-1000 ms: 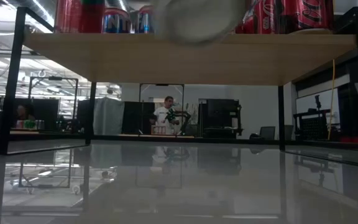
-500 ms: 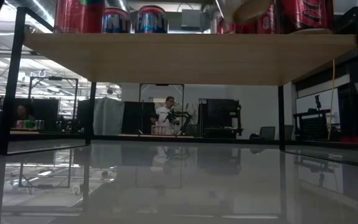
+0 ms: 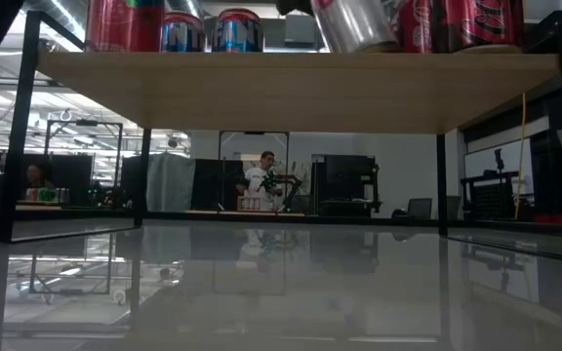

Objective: Place canned beverage on shelf
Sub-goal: Put the silver soda can on the shelf

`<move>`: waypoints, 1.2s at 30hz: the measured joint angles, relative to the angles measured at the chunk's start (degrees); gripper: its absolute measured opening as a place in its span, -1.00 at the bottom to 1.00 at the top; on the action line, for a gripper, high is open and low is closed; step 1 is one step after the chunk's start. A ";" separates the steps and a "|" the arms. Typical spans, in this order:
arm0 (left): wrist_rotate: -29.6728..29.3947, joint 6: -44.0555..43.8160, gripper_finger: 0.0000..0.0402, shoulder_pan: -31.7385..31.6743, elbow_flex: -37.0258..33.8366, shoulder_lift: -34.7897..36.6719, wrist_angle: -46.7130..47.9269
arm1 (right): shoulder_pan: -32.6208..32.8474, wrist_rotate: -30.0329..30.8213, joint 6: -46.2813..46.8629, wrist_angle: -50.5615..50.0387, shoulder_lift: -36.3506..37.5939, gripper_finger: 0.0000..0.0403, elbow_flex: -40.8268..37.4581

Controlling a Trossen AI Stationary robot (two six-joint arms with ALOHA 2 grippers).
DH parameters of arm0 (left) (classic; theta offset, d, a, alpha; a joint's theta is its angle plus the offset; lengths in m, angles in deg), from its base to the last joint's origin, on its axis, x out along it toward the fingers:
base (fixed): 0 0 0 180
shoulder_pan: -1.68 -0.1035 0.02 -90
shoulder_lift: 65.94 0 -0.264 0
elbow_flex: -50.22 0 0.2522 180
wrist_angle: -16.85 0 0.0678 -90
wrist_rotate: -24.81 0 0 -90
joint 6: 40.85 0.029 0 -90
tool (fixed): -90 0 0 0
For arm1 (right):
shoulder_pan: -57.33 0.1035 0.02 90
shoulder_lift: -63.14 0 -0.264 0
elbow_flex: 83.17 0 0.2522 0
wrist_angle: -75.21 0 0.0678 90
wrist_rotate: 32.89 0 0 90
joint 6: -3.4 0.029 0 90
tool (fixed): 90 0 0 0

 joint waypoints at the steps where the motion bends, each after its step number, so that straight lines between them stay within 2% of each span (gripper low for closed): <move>1: 0.11 0.00 0.39 -0.19 0.00 0.00 0.68 | 0.01 0.00 0.00 0.01 0.00 0.72 0.00; 7: 0.21 0.86 0.39 -0.44 0.00 0.00 2.51 | 0.00 0.01 0.00 0.01 0.00 0.72 0.00; 25: 0.19 24.03 0.39 0.51 0.00 0.02 5.65 | 0.01 0.00 0.00 0.01 0.00 0.72 0.00; 36: 1.37 27.91 0.39 0.59 0.00 0.02 7.26 | 0.01 0.00 0.01 0.01 0.00 0.72 0.00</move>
